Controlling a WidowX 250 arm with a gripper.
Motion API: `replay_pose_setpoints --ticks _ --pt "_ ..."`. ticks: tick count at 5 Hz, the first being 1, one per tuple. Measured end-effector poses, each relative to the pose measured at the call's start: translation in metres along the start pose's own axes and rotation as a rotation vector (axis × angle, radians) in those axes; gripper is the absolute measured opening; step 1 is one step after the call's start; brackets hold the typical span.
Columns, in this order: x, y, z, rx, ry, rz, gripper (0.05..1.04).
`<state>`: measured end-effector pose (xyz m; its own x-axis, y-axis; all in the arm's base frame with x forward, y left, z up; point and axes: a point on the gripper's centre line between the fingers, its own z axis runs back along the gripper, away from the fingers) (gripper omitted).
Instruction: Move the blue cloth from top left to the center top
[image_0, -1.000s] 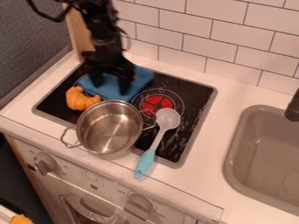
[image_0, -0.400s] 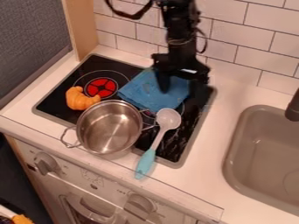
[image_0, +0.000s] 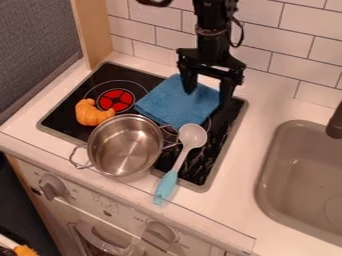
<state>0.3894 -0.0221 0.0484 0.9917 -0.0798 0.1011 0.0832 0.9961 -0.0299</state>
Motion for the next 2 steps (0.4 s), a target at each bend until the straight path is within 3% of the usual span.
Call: replay_pose_setpoints --ticks 1,2 --pt "0.002 -0.007 0.037 -0.023 -0.054 -0.032 0.999" --pt "-0.009 -0.014 0.041 -0.061 -0.041 -0.062 0.999"
